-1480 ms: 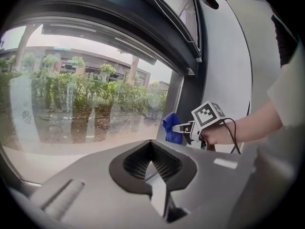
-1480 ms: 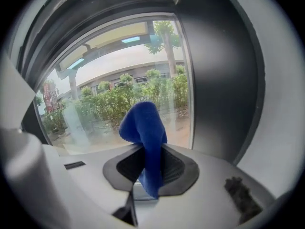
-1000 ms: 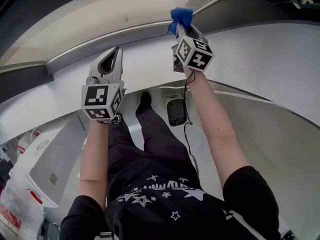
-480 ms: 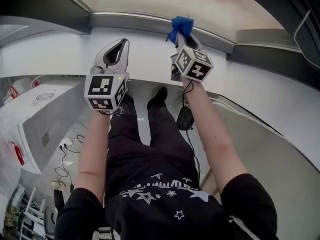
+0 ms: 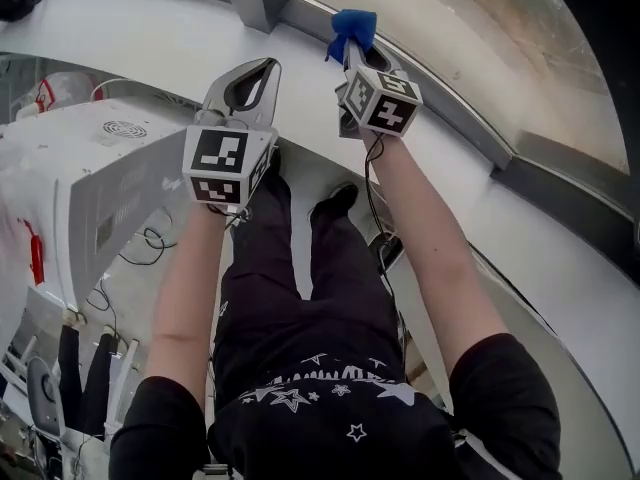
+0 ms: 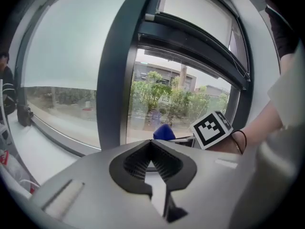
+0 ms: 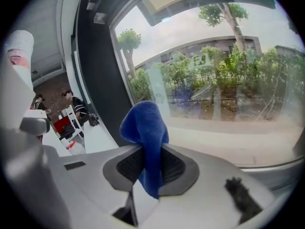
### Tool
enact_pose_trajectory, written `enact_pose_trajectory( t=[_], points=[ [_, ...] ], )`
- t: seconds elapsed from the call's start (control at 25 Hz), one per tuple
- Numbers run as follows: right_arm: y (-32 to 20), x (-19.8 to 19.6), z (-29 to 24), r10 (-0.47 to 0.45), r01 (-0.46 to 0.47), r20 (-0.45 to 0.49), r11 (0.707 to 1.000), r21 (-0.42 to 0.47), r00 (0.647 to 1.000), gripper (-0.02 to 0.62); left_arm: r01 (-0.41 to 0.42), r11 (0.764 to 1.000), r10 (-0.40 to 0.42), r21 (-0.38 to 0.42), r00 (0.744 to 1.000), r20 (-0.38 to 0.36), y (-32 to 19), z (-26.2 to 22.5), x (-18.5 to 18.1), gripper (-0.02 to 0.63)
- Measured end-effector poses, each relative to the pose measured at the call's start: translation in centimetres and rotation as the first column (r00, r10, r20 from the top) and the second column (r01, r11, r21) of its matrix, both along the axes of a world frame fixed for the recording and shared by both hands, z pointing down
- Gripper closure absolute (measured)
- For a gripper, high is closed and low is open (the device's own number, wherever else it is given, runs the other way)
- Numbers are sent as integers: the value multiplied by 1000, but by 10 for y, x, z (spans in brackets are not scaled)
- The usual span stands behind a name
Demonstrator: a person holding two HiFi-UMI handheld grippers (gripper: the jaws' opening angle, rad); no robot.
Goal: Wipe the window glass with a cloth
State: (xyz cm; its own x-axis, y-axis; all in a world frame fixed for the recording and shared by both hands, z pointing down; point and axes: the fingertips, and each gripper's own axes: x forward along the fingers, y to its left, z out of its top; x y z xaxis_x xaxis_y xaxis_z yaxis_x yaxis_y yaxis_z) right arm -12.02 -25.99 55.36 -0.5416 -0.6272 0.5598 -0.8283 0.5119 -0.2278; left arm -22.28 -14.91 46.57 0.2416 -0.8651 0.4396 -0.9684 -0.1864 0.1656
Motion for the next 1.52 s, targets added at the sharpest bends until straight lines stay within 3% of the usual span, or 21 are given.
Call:
enact_pose_trajectory(
  t=[0.16,0.32,0.64,0.76,1.08,1.52],
  points=[
    [-11,-49,20,-80,80,-21,997,6,997,520,58,998,-57,3,998,-29,1,8,-29,597],
    [-19,-76,47,-93,92,-16,995,-39,996,520,51,999,-52,-4,998,-30,-1,19,-40,597],
    [-50,-90,70,-24,25,15,998,-59,1000,520,41,999,-41,-19,999,-14,-17,33,-47,597],
    [-53,-84,73,-38,38,2,998,-57,999,520,18,999,-18,-33,1000,-20,-25,40,-37,597],
    [-53,-21,89,-35,31,-53,996,-78,998,520,-62,996,60,-67,998,-34,-47,55,14,597],
    [-45,139,104,132,-141,-104,986,-94,986,520,-246,963,244,-108,969,-34,-61,74,130,597]
  ],
)
